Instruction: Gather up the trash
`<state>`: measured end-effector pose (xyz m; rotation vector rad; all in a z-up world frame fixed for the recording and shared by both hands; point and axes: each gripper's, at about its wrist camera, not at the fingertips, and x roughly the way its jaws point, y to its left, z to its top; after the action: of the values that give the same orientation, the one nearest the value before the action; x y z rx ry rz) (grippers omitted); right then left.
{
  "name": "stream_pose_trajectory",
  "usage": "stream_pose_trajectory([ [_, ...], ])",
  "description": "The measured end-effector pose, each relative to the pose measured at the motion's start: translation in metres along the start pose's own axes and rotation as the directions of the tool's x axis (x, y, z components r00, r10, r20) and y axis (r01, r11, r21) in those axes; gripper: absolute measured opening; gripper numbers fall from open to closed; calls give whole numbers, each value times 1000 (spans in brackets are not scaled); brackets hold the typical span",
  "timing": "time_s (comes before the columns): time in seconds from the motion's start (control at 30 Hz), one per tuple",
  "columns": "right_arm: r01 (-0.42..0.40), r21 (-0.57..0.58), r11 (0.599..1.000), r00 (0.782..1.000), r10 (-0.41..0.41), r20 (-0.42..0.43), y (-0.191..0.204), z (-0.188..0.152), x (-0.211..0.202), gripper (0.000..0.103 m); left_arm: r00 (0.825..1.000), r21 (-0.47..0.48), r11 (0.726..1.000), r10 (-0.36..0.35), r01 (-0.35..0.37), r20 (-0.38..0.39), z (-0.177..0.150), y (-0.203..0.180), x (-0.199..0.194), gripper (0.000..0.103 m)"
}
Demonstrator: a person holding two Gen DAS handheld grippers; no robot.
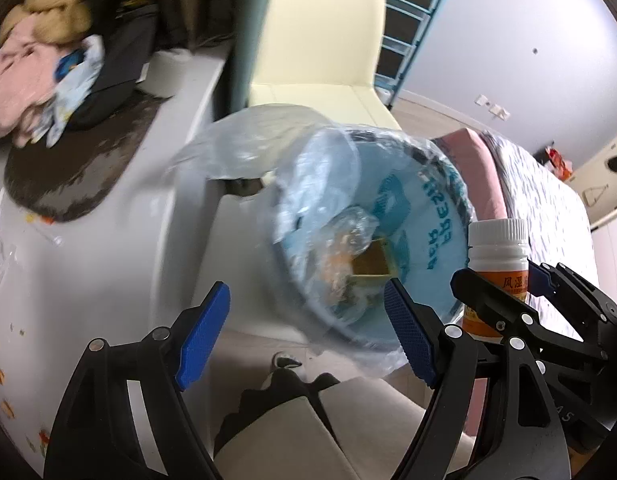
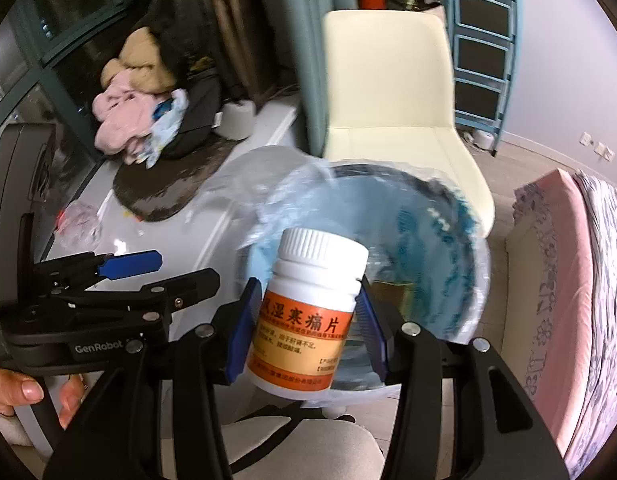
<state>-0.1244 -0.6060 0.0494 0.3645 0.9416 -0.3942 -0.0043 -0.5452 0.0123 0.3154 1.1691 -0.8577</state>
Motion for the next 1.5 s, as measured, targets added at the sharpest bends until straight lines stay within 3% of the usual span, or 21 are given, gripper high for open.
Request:
stream_pose_trajectory([
  [0.43, 26, 81, 996, 1000, -25, -6, -51, 12, 13, 46, 999, 76, 997, 17, -14, -42, 29, -37, 33, 76],
  [0.67, 53, 77, 996, 997, -49, -60, -56, 13, 28, 46, 996, 19, 1000, 8, -7, -85, 31, -29, 47, 76],
  [0.83, 86, 93, 992, 996, -83, -33, -60, 17, 31, 70, 996, -16, 1000, 14, -15, -89, 33, -22, 51, 76],
  [0.9, 72, 93, 993, 997, -71, -22, -60, 19, 32, 71, 996, -28, 999, 16, -18, -91, 34, -19, 52, 76],
  [1.2, 62, 57, 996, 997, -60, -40, -48, 26, 39, 71, 996, 5, 996, 94, -94, -6, 33, -13, 38, 76],
  [1.5, 65, 73, 995, 997, -62, -35, -47, 25, 38, 71, 996, -10, 999, -31, 32, 85, 31, -7, 20, 76],
])
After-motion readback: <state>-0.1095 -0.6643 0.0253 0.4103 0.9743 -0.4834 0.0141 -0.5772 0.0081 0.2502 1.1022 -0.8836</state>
